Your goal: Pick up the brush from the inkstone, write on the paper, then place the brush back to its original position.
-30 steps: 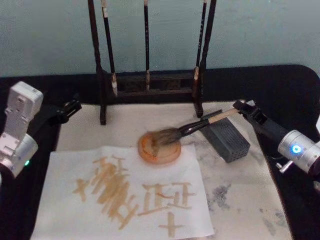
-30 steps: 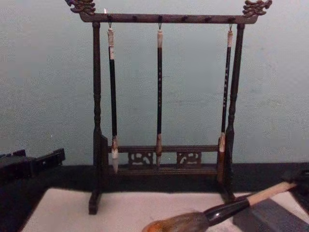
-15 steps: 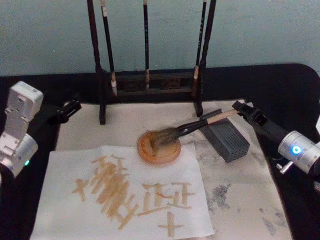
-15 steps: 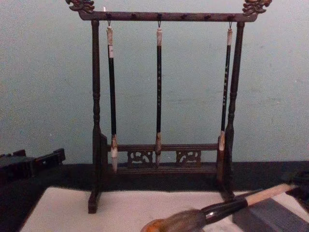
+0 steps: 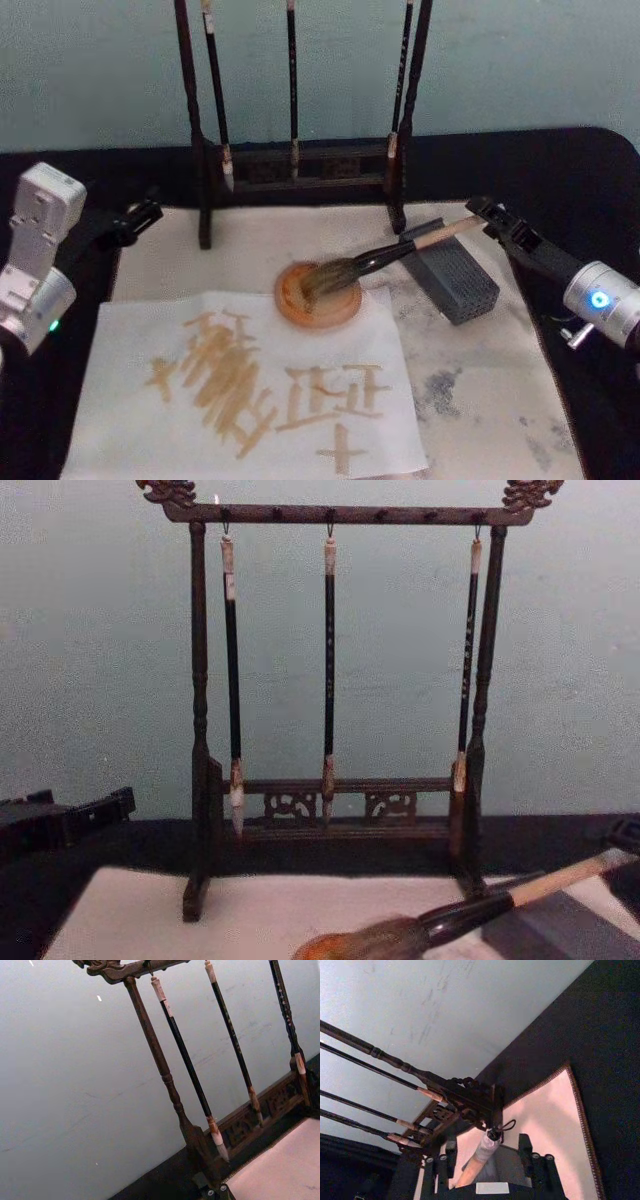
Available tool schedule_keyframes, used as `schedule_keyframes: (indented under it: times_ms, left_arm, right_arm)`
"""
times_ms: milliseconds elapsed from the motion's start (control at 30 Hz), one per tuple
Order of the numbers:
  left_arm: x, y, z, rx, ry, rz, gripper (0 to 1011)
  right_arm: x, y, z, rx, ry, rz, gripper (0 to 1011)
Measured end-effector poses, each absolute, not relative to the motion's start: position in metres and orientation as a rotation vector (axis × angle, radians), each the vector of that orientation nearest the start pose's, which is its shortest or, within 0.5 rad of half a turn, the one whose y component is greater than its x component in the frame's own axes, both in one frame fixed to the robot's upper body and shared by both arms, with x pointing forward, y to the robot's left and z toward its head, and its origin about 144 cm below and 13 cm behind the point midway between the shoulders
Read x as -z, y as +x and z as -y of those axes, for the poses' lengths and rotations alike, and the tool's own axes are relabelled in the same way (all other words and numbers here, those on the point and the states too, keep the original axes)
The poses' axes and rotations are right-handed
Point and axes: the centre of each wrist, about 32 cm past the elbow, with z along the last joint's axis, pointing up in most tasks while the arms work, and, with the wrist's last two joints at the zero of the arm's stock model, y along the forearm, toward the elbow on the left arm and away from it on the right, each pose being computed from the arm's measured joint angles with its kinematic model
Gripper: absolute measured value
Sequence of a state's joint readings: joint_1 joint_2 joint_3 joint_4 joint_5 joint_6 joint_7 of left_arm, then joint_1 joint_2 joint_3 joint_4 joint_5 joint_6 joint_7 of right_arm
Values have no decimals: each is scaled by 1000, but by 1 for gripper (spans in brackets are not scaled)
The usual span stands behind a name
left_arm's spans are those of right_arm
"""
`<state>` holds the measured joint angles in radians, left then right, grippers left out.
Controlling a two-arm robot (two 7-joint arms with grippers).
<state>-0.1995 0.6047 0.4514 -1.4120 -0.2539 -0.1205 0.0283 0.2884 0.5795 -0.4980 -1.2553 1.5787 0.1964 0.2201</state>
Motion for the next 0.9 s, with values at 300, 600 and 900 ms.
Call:
schedule_keyframes:
  times_ms: [300,600,900]
  left_arm:
    - [-1140,489,-310,-1248,304,285,1002]
    - [-1140,489,-310,-1248,305,285,1002]
    - [-1140,489,-310,-1248,304,285,1002]
  right_arm:
    - [-1127,501,324,1079,343,-991,1001]
    - [-1134,493,327,1112,311,-981,1001]
    - [-1155,474,322,1109,217,-835,1001]
